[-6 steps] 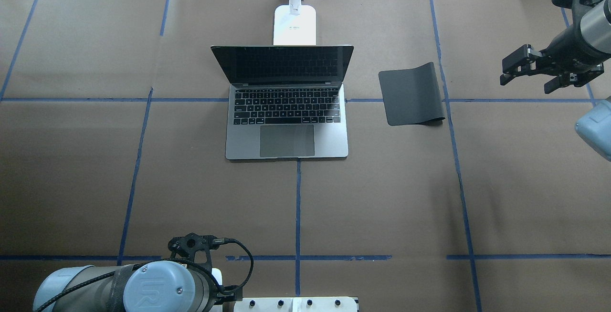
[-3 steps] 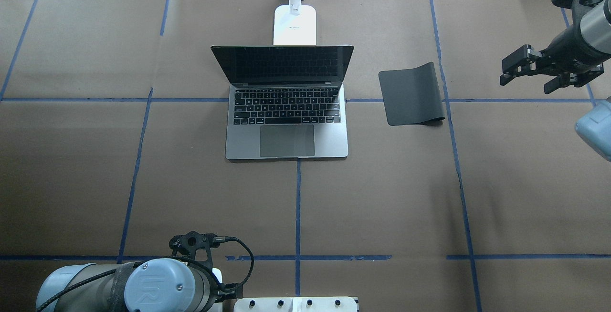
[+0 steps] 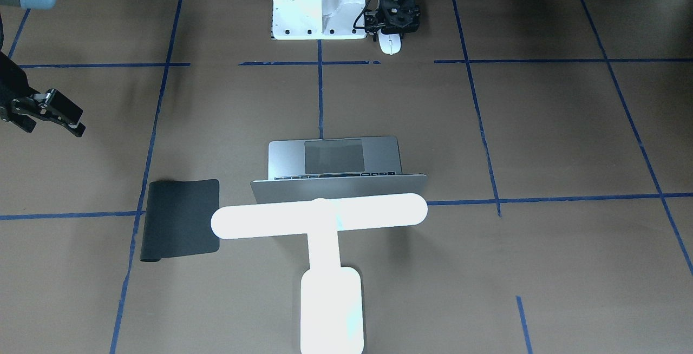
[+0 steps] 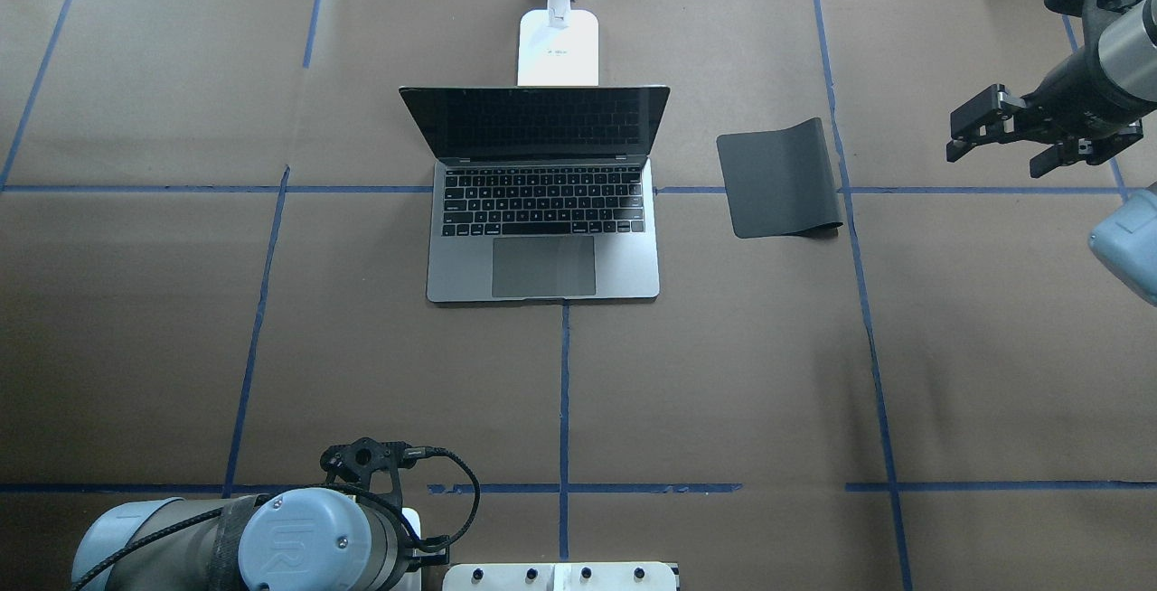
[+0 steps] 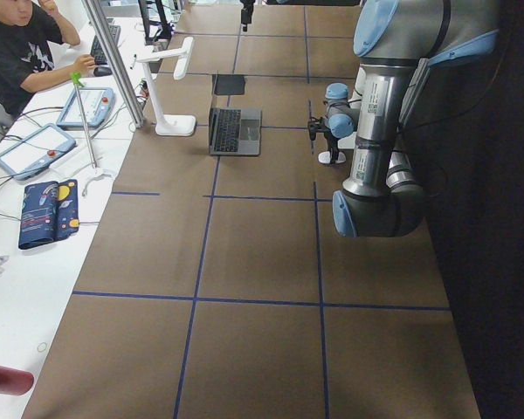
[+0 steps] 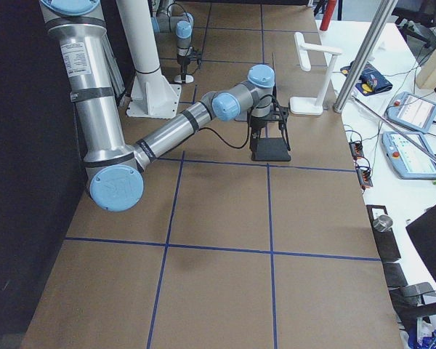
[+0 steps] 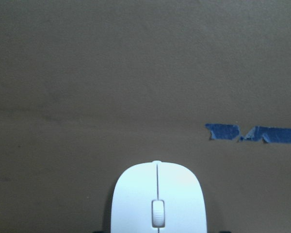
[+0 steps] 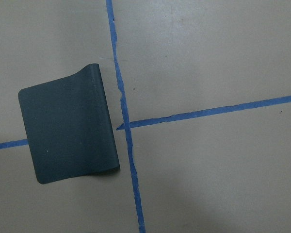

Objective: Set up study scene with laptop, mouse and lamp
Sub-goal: 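Lower the left gripper over the white mouse and grasp it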

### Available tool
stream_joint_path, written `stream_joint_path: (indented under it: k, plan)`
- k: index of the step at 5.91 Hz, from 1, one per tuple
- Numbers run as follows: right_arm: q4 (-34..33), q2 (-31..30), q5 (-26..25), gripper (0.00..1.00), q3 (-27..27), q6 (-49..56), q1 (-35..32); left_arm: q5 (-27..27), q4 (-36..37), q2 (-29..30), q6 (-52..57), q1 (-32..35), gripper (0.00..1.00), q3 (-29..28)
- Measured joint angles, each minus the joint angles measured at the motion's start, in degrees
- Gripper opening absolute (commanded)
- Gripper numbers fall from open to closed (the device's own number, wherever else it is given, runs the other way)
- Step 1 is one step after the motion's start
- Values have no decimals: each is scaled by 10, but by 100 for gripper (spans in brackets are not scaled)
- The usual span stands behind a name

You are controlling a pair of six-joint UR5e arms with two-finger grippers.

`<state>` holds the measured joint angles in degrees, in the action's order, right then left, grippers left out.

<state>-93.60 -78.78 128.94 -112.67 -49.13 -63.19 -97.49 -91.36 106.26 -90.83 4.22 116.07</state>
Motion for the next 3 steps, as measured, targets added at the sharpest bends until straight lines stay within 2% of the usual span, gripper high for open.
stream_joint_path:
  k: [1,3]
  plan:
    - [0,0,0,100,-1,0,0,-1,0,0,0,1,33,2]
    - [-3,-1,4,100,-7,0,-1,-2,9,-1,0,17,33,20]
